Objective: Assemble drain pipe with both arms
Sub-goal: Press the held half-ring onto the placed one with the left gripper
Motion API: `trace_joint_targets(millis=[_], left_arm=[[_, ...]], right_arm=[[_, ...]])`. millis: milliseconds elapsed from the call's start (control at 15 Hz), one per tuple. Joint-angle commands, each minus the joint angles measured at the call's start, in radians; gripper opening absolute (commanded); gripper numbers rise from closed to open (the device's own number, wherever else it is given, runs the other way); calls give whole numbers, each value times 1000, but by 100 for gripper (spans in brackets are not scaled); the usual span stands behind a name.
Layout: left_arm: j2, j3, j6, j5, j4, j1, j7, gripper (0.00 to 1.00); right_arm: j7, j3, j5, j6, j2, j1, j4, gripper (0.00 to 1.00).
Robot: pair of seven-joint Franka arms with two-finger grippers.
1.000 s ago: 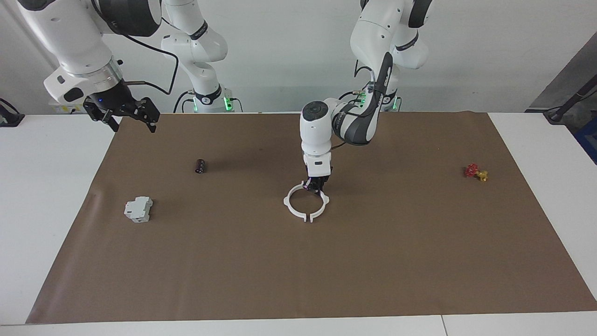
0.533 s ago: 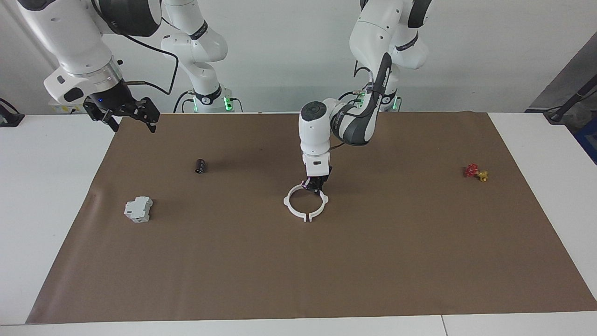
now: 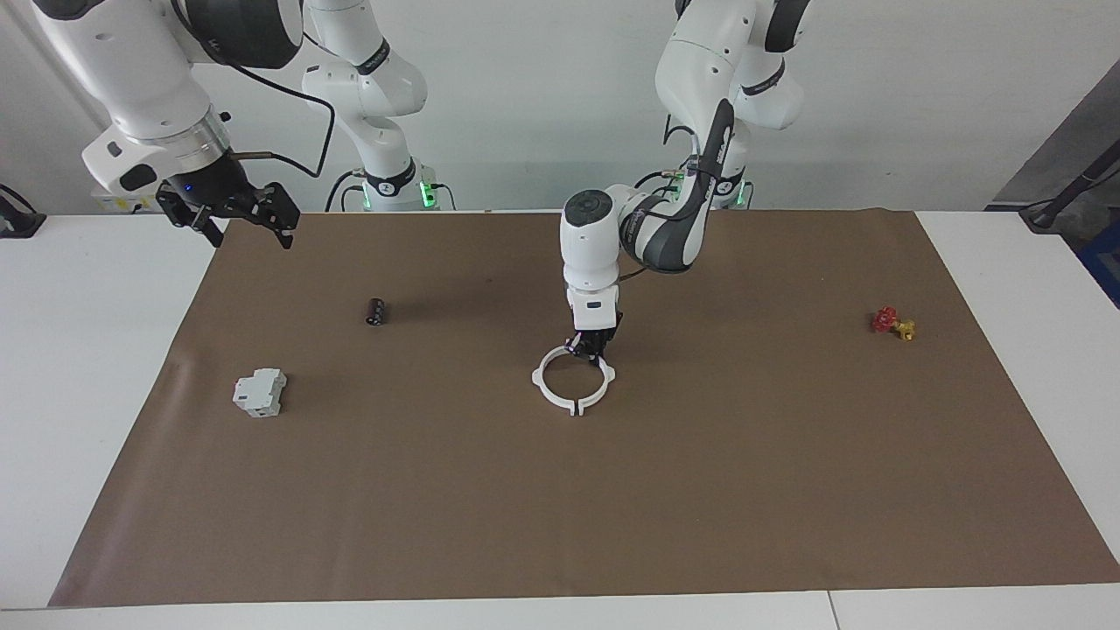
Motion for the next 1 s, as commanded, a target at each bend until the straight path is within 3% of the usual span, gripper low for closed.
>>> trace_joint_targets(millis=[0, 133, 200, 267, 400, 467, 533, 933], left_arm=[[-5, 14, 31, 21, -21, -24, -10, 0], [-5, 13, 30, 21, -18, -21, -8, 0], [-5, 13, 28, 21, -17, -19, -5, 13], [-5, 13, 27, 21, -17, -19, -5, 41], [-5, 13, 27, 21, -15, -19, -5, 63], [-5, 13, 27, 21, -15, -21, -5, 96], [-5, 13, 27, 21, -15, -21, -5, 100], [-5, 13, 24, 21, -14, -16, -4, 100]], right_arm=[[1, 4, 20, 13, 0, -8, -4, 100], [1, 2, 20, 13, 0, -8, -4, 100], [1, 2, 20, 13, 0, -8, -5, 100], [1, 4, 20, 13, 0, -8, -4, 100], [1, 4, 20, 13, 0, -8, -4, 100], [1, 4, 20, 13, 0, -8, -5, 100], [1, 4, 20, 13, 0, -8, -4, 100], [1, 2, 20, 13, 0, -8, -4, 100]])
